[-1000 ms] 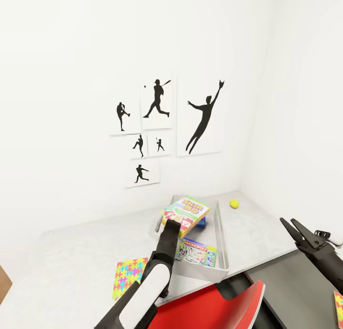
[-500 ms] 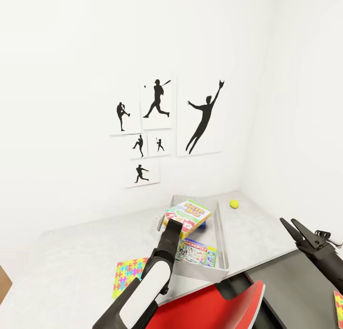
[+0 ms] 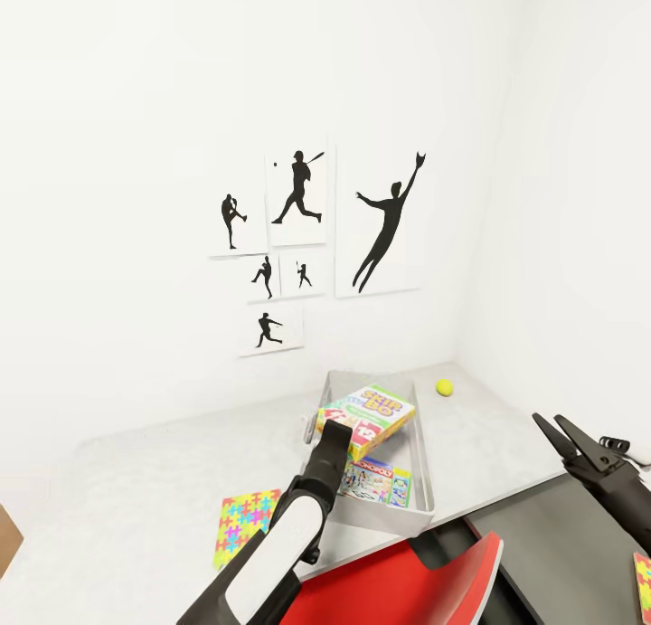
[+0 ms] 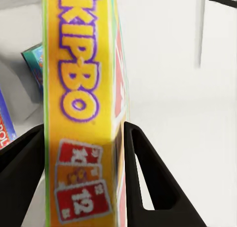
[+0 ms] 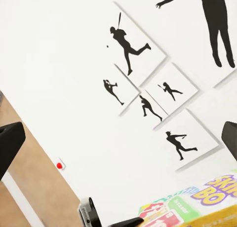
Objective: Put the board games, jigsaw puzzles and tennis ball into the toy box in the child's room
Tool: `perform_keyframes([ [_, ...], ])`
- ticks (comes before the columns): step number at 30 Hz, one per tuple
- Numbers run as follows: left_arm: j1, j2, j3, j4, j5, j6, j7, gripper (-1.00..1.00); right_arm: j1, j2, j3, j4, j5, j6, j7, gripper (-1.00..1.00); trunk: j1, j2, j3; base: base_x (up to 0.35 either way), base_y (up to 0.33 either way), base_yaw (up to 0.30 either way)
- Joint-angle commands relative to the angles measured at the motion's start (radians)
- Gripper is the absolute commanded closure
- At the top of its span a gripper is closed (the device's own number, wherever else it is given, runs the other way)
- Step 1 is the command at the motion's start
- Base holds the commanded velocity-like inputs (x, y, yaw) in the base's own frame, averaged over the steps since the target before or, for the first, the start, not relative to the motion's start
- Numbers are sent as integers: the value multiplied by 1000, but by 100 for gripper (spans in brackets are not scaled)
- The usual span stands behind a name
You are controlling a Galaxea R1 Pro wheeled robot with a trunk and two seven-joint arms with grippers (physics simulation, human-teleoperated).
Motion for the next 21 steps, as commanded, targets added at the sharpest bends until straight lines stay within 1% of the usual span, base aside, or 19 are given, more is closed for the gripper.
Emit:
perform_keyframes([
  [1,-1,0,-1,-1,7,-6,1,100,-1,-1,0,0,-5,8,0,-100,0,-2,-2,0,0,0],
  [4,3,0,0,-1,8,-7,-16,100,-1,-4,1,-3,-3,9,-1,-100,0,-2,-2,0,0,0],
  [5,7,0,0,-1,8,-8,-61,100,-1,-4,1,1,-5,10,-1,-100,0,-2,-2,0,0,0],
  [7,8,0,0,-1,8,-8,-75,100,-1,-4,1,1,-4,10,-1,-100,0,-2,-2,0,0,0],
  [11,8,0,-2,-2,8,-8,-84,100,-1,-5,0,1,-4,10,-1,-100,0,-2,-2,0,0,0],
  [21,8,0,-5,-2,8,-7,-83,100,-1,-4,1,1,-4,8,0,-100,0,-2,-2,0,0,0],
])
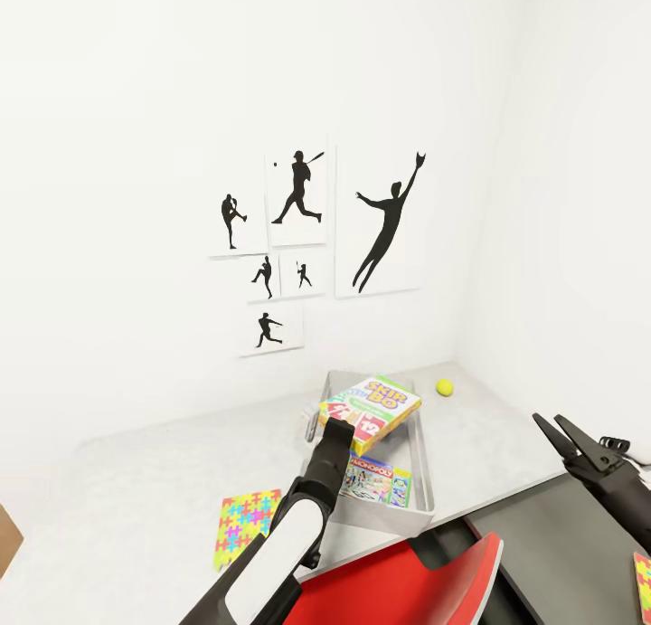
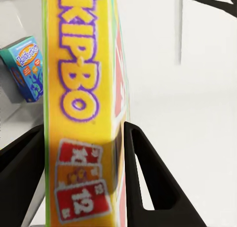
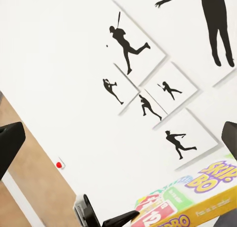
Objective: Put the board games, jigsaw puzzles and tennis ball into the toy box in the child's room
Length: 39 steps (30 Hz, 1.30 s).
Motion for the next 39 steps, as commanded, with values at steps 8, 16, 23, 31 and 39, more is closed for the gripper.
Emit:
perform_keyframes([
  [8,0,0,0,-2,6,-6,0,100,0,0,0,-1,-3,6,0,-100,0,-2,-2,0,-43,0],
  [16,0,0,0,-2,6,-6,0,100,0,0,0,-1,-3,6,0,-100,0,-2,-2,0,-74,0],
  [23,0,0,1,-2,6,-7,0,100,0,0,-1,-1,-3,7,2,-100,0,-2,-2,0,-167,0],
  [31,0,0,0,-2,6,-7,0,100,0,0,-1,-1,-3,6,2,-100,0,-2,-2,0,-146,0],
  [39,0,0,1,-2,6,-8,0,100,0,6,0,0,-2,-2,5,-100,0,-2,-2,0,-34,0],
])
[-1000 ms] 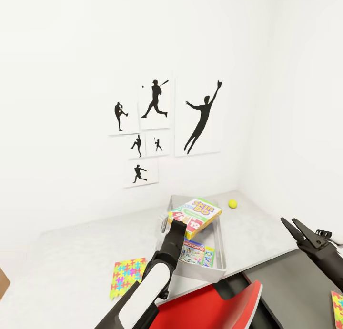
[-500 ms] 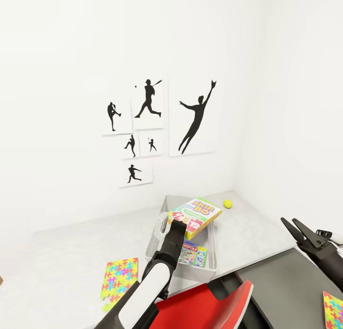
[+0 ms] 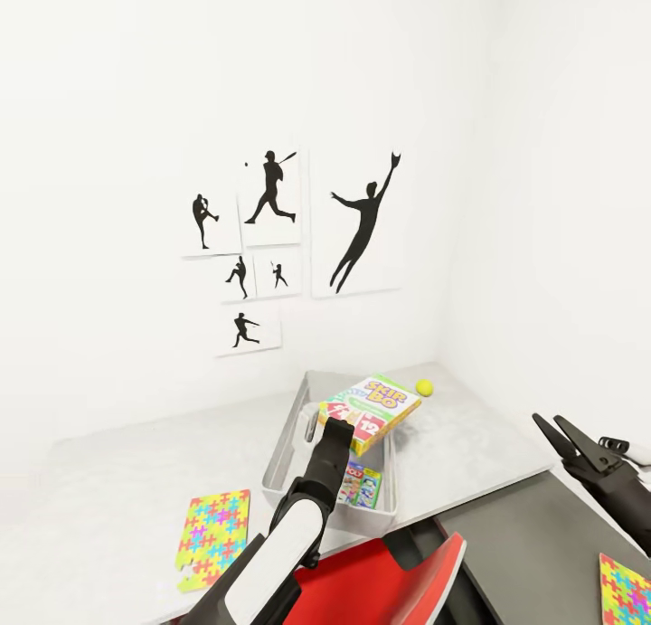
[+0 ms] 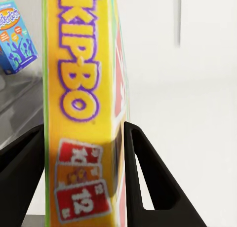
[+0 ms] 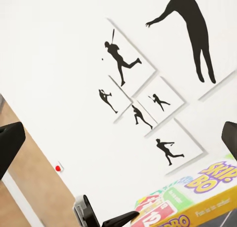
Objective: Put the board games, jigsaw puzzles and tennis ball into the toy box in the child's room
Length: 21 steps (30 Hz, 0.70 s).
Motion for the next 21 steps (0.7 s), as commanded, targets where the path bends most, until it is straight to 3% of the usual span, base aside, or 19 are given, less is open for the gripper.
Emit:
perform_keyframes([
  [1,-1,0,-1,-1,6,-6,2,100,-1,0,0,0,-5,6,1,-100,1,-2,-2,0,-3,0],
  [9,-12,0,16,23,4,-42,32,100,-2,12,-1,2,-3,1,-6,-100,1,-2,-2,0,0,0],
  [21,-12,0,86,18,3,-84,42,100,-1,12,0,2,-3,1,-8,-100,1,-2,-2,0,0,0],
])
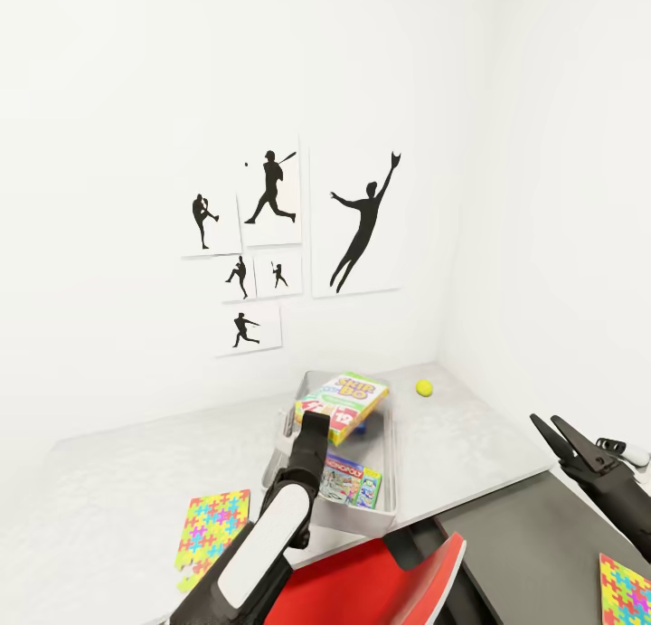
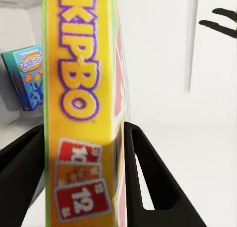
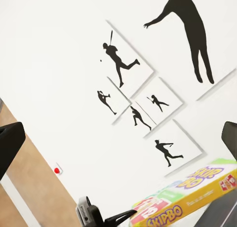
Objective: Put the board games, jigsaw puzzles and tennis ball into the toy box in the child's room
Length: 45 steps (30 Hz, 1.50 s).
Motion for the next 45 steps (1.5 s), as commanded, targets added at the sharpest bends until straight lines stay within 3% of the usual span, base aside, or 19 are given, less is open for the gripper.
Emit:
perform_keyframes([
  [1,-1,0,4,-1,4,-5,3,100,-1,0,0,0,-5,8,0,-100,0,-2,-2,0,0,0],
  [12,-1,0,64,-1,2,-15,2,100,-1,0,0,0,-5,8,0,-100,0,-2,-2,0,0,0],
  [29,-1,0,62,-1,0,-13,-1,100,-1,-8,0,-1,-5,16,-3,-100,0,-2,-2,0,0,0],
  [35,-1,0,66,0,5,50,-9,100,-1,-10,0,-1,-4,19,-6,-100,0,-2,-2,0,0,0],
  [45,-1,0,69,1,-3,60,-16,100,-1,-10,0,-1,-5,20,-5,-100,0,-2,-7,0,0,0],
])
